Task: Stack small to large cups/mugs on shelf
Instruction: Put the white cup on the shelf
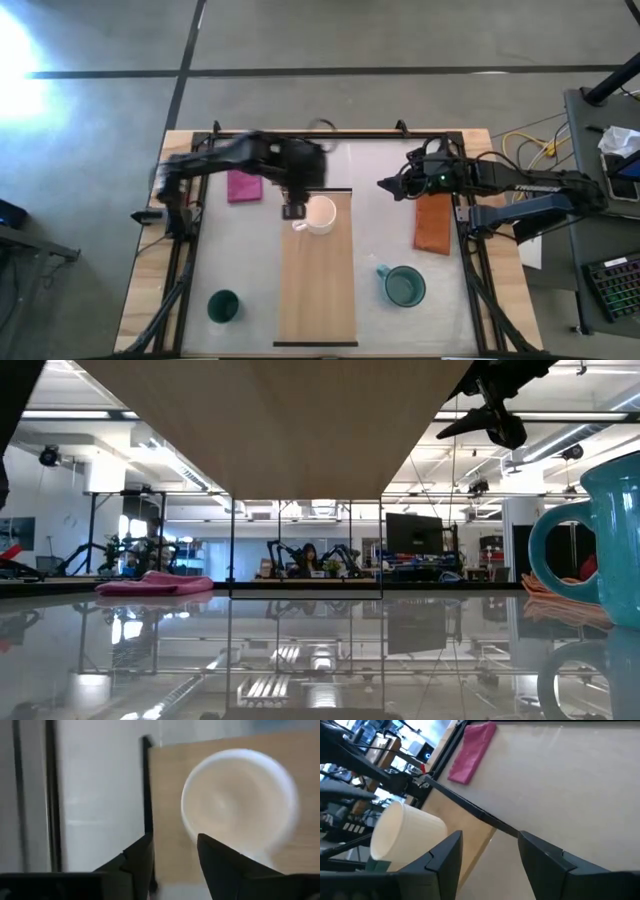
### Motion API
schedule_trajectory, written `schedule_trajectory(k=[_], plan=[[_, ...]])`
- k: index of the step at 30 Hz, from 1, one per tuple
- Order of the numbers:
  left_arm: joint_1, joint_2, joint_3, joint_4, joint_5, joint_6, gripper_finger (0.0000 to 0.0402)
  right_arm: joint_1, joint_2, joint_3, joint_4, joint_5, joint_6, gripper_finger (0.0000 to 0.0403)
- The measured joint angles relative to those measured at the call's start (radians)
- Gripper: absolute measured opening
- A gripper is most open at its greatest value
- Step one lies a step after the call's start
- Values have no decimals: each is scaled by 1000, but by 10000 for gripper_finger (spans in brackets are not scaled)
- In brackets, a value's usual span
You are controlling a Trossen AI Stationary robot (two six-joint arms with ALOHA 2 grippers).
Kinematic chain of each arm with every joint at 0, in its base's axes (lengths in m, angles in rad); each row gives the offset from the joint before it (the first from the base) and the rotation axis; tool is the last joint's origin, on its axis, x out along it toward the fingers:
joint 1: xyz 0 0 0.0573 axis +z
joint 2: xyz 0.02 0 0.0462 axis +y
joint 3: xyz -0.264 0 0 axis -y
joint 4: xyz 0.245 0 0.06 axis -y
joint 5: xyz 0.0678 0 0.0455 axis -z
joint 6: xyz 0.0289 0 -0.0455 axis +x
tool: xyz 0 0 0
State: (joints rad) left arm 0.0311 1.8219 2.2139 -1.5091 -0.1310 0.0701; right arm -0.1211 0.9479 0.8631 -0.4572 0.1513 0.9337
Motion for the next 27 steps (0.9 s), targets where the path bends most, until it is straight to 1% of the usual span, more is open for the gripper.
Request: schedule_trajectory(k=[1,3,6,8,10,12,13,14,17,19,21,24,27], plan=[[-6,-33,-9,-14,-3,-73,140,-10,1,0,9,-6,0,185],[-35,-88,-30,-35,-10,-200,139,-46,16,0,34,-57,-16,184],[-102,-152,-81,-35,-45,-368,124,-115,67,1,103,-183,-46,175],[-149,-184,-121,-33,-63,-471,101,-150,113,1,163,-268,-61,158],[-193,-215,-162,-5,-66,-546,66,-172,159,2,227,-344,-69,136],[-231,-231,-201,36,-66,-597,27,-179,206,14,267,-400,-70,110],[-248,-236,-221,62,-63,-618,14,-178,230,25,276,-416,-70,96],[-265,-238,-240,85,-58,-639,8,-171,251,38,276,-421,-70,82],[-311,-239,-282,140,-43,-697,10,-146,321,87,290,-410,-91,42],[-343,-239,-309,177,-43,-722,10,-129,371,132,288,-383,-116,21],[-371,-230,-332,199,-44,-744,10,-125,412,180,288,-355,-133,12],[-401,-211,-376,243,-62,-748,10,-122,470,263,277,-332,-165,9],[-406,-195,-419,287,-102,-776,10,-118,517,339,204,-329,-197,9]])
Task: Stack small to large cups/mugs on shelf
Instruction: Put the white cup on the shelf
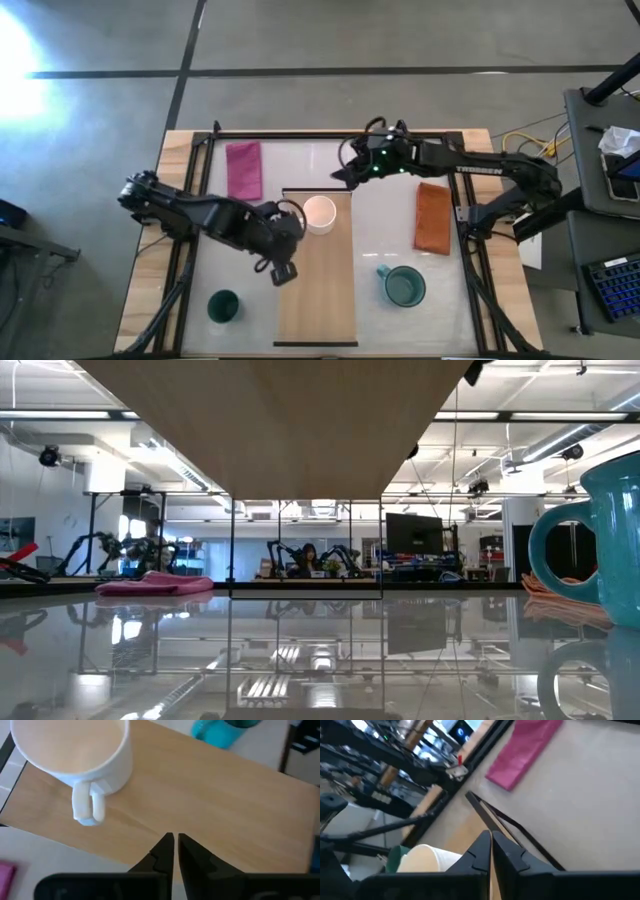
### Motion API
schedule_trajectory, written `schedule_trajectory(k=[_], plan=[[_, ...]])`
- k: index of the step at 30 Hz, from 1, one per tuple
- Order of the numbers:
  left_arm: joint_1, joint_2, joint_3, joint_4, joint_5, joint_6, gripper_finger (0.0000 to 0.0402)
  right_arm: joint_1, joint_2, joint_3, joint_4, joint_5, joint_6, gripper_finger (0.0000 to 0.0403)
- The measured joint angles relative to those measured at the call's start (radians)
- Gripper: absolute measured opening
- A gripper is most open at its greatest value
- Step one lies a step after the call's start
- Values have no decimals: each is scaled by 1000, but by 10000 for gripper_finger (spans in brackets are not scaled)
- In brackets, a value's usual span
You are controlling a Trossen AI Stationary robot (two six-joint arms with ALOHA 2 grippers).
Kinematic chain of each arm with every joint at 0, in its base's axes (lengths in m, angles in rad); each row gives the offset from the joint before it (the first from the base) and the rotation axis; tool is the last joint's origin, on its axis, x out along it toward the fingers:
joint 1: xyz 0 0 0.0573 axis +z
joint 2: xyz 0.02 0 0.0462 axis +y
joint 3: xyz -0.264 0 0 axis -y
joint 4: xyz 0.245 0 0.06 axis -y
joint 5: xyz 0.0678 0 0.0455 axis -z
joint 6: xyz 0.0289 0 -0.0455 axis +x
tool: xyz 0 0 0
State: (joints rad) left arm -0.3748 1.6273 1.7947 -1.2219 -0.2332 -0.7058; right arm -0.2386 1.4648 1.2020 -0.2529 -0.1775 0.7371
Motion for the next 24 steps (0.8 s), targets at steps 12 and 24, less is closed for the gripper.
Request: schedule_trajectory(k=[12,24], plan=[[17,24,-133,18,-153,-75,11,92,74,85,-158,43,-49,9],[89,24,-181,43,-196,-66,11,150,54,86,-167,46,-31,9]])
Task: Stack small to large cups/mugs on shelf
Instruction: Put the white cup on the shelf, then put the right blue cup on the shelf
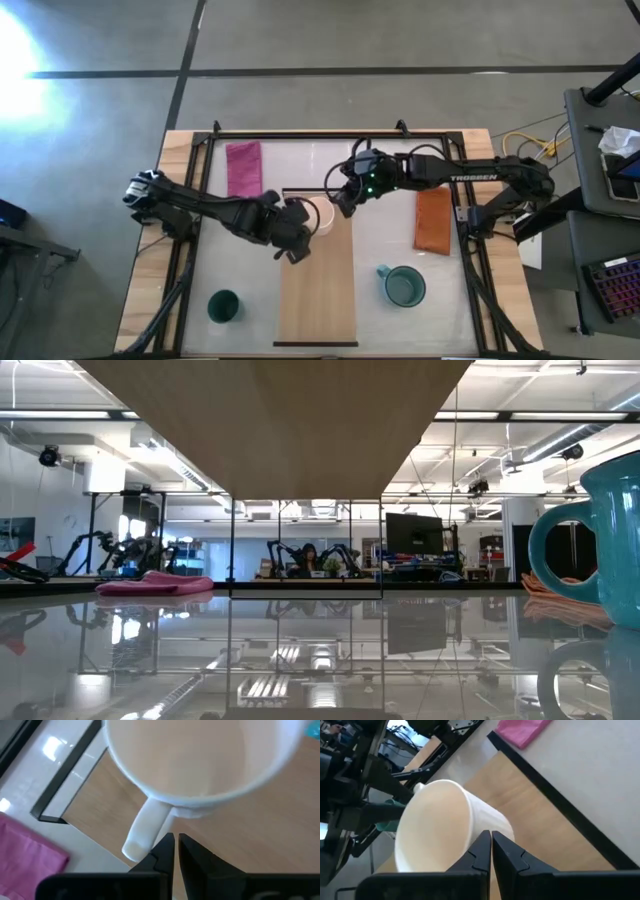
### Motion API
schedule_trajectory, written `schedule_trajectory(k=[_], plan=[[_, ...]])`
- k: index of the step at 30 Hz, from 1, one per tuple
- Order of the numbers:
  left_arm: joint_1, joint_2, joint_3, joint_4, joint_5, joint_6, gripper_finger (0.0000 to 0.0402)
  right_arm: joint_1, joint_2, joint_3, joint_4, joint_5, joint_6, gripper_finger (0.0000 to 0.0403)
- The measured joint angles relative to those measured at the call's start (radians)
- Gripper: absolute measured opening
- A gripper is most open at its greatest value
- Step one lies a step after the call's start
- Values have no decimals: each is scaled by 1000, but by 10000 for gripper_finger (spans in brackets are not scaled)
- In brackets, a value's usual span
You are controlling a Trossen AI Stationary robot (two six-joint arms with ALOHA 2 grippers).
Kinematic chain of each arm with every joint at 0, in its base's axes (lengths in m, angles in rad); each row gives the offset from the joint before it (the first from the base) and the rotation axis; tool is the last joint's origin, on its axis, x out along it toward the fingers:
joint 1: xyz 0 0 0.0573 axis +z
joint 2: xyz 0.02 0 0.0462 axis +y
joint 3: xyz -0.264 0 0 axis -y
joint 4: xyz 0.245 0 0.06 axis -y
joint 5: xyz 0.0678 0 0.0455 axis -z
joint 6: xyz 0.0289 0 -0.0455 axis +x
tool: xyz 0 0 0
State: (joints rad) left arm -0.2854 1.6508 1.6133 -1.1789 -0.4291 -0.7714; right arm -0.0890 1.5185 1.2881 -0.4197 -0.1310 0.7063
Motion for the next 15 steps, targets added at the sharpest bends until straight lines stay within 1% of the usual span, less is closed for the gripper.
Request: schedule_trajectory(k=[5,8,12,15], plan=[[5,0,4,0,1,22,11,4,-2,0,-59,-5,-1,9],[-2,-2,23,2,5,9,11,4,-15,0,-108,18,-14,9],[-46,-31,42,6,6,-10,11,4,-68,-1,-184,80,-63,9],[-99,-68,44,5,2,-57,11,13,-135,-1,-296,110,-72,15]])
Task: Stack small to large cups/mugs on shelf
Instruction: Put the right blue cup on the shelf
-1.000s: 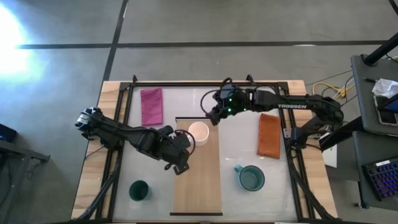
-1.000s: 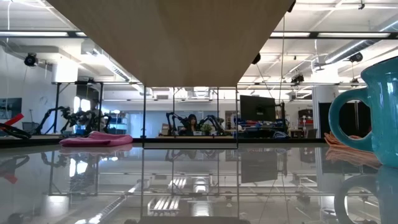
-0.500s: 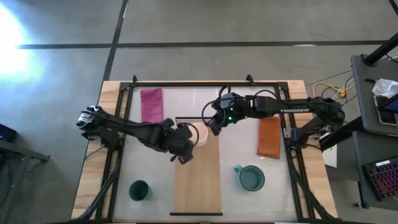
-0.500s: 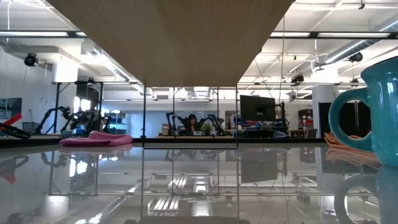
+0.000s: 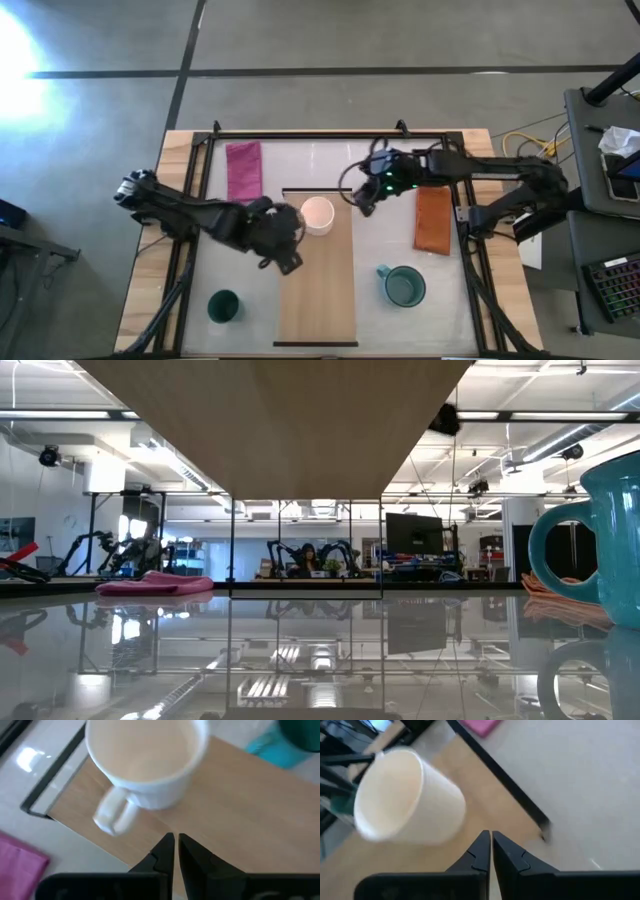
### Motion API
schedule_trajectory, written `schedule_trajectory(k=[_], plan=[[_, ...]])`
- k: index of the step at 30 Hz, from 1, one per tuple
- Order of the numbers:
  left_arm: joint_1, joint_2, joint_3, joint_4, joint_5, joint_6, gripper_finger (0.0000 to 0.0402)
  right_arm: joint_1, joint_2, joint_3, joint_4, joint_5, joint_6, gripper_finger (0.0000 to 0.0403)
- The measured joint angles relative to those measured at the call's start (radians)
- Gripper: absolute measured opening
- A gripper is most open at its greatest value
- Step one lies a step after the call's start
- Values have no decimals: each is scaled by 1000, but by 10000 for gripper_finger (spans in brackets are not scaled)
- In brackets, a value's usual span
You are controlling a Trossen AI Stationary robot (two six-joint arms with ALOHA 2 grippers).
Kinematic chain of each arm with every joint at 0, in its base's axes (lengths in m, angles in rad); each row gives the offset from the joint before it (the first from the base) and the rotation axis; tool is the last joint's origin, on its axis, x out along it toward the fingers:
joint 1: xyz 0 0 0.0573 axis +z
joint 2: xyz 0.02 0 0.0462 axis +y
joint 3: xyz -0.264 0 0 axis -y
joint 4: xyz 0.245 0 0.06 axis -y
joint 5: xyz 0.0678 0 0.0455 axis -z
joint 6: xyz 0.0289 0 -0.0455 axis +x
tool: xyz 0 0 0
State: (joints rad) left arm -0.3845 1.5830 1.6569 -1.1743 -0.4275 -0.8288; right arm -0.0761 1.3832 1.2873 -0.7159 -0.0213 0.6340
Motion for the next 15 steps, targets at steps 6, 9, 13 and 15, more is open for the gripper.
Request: schedule_trajectory(k=[6,9,13,15], plan=[[-105,-49,-11,11,-53,-115,36,75,-119,0,-311,53,122,66],[-140,-52,-13,12,-79,-158,67,150,-154,0,-423,75,248,101],[-176,-52,-15,15,-79,-180,101,306,-172,-1,-562,128,437,136],[-196,-51,-16,14,-84,-187,110,393,-172,-5,-606,151,535,147]])
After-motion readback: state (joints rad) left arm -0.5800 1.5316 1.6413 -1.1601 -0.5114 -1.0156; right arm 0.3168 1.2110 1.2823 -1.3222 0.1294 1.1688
